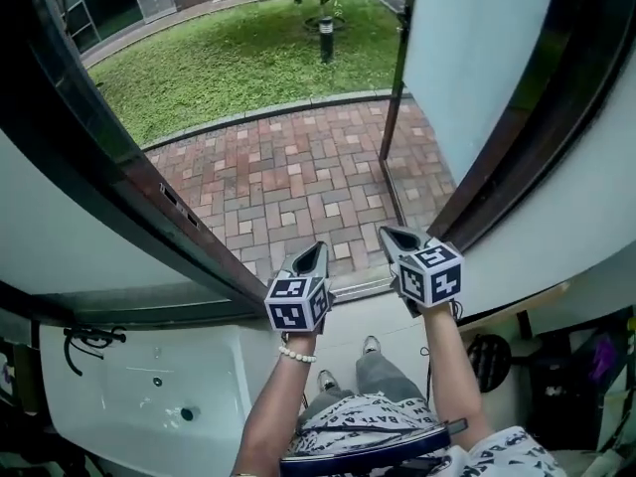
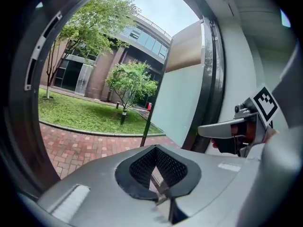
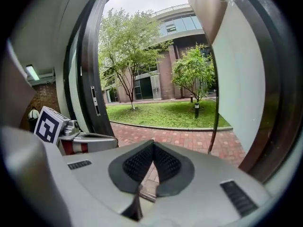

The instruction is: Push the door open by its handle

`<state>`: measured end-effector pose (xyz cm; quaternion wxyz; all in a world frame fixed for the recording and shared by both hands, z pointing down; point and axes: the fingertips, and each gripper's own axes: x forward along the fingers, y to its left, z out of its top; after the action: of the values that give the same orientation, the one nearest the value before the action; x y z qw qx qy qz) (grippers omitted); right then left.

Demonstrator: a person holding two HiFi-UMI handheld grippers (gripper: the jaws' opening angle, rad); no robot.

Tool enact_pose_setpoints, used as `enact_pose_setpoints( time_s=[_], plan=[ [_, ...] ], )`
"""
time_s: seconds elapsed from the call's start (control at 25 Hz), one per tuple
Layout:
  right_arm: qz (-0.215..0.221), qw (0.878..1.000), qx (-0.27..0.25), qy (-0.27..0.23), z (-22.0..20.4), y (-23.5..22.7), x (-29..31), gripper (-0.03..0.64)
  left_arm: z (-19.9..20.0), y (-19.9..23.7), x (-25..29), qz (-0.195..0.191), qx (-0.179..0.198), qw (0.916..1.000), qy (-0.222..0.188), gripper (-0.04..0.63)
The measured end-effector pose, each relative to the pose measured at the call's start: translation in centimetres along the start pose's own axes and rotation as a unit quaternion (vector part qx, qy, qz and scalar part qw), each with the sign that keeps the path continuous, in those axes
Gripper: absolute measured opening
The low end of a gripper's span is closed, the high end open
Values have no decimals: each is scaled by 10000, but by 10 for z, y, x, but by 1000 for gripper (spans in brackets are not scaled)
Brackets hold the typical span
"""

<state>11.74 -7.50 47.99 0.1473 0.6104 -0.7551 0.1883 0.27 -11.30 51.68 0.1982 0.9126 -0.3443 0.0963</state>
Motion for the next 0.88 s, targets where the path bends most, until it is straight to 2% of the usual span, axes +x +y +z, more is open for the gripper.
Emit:
enact_pose_setpoints(
  time_s=[0.36, 0.56, 0.88],
  plan=[
    [49, 9999, 10, 111, -54, 50, -58, 2, -33, -31, -83, 87, 199, 9998, -24, -6],
    [162, 9998, 17, 81, -87, 70, -107, 0, -56, -72, -123, 156, 294, 9994, -74, -6],
    [308, 9994, 81, 133, -159, 95, -196, 2, -119, -140, -192, 334, 283, 9990, -29, -6]
  ],
)
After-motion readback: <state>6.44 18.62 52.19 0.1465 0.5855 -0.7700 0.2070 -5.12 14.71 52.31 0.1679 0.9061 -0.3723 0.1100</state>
